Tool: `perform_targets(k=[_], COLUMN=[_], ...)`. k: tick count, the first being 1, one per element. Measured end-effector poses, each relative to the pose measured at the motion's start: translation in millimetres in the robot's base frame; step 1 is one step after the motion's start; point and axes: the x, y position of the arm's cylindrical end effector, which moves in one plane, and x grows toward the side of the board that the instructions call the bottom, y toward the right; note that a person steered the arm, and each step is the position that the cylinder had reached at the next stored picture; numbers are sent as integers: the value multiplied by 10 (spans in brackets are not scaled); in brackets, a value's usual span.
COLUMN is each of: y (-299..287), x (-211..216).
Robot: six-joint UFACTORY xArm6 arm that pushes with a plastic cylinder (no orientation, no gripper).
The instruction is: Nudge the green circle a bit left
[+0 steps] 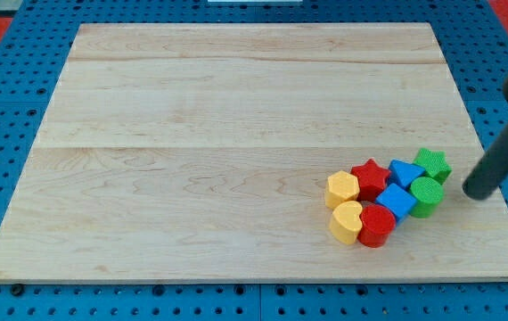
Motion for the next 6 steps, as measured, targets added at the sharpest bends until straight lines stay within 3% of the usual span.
perform_targets(k=[2,3,4,6], y=[-455,-291,-48,-94], x=[-212,-206,-128,340])
